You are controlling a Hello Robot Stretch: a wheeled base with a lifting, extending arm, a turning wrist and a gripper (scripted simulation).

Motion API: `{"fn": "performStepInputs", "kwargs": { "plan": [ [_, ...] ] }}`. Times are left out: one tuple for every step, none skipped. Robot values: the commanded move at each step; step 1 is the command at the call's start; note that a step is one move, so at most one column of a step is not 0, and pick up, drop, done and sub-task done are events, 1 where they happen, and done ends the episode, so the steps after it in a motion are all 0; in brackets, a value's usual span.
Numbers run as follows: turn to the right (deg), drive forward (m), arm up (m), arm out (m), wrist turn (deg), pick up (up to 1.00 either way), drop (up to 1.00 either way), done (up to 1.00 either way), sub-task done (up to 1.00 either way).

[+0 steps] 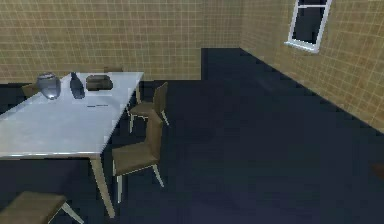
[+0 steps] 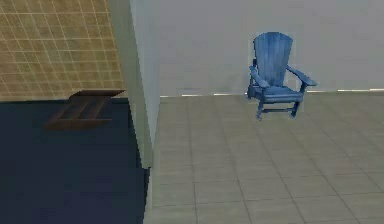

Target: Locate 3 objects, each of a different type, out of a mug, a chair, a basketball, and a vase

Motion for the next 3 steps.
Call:
{"fn": "performStepInputs", "kwargs": {
  "plan": [
    [-18.0, 0.00, 0.00, 0.00, 0.0, 0.00, 0.00, 0.00, 0.00],
    [0.0, 0.35, 0.00, 0.00, 0.0, 0.00, 0.00, 0.00, 0.00],
    [-39.0, 0.00, 0.00, 0.00, 0.0, 0.00, 0.00, 0.00, 0.00]
  ]
}}
